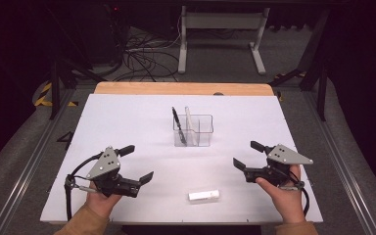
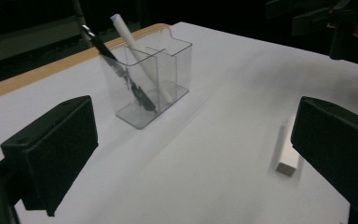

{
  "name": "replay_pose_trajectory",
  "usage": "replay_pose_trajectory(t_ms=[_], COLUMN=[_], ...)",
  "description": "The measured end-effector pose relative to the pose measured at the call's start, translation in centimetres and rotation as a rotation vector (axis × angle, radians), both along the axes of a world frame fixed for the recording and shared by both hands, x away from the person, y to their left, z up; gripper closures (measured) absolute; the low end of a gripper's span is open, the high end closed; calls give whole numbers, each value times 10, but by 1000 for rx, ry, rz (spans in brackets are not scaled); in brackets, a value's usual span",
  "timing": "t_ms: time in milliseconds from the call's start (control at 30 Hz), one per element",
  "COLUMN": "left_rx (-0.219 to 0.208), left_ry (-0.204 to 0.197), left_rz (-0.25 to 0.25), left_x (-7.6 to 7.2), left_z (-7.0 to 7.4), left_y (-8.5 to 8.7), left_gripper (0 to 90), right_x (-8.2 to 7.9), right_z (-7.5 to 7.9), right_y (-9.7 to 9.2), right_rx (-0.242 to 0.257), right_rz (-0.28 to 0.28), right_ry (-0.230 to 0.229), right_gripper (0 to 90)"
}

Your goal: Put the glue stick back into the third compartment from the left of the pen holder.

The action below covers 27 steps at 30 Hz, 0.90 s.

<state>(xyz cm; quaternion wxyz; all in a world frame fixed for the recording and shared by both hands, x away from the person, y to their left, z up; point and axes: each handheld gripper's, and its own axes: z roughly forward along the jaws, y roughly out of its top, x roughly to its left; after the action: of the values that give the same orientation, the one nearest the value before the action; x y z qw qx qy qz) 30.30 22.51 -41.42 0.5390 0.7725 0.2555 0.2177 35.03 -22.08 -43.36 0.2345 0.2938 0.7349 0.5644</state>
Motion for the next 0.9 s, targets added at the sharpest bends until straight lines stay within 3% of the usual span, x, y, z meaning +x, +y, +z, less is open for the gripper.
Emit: replay_pose_trajectory(t_ms=[267,633,800,900], left_rx=[43,90,129,118], left_ry=[51,95,97,148], left_rz=[-67,-132,-146,-163], left_x=[6,14,16,18], left_z=[9,18,19,19], left_y=[-27,-60,-71,-76], left_gripper=[18,20,21,20], right_x=[3,7,9,9], right_z=[-16,-25,-25,-25], right_y=[-16,-26,-27,-29], right_rx=[-40,-29,-29,-22], right_rz=[13,1,-5,0], right_ry=[17,29,36,31], right_gripper=[119,143,158,165])
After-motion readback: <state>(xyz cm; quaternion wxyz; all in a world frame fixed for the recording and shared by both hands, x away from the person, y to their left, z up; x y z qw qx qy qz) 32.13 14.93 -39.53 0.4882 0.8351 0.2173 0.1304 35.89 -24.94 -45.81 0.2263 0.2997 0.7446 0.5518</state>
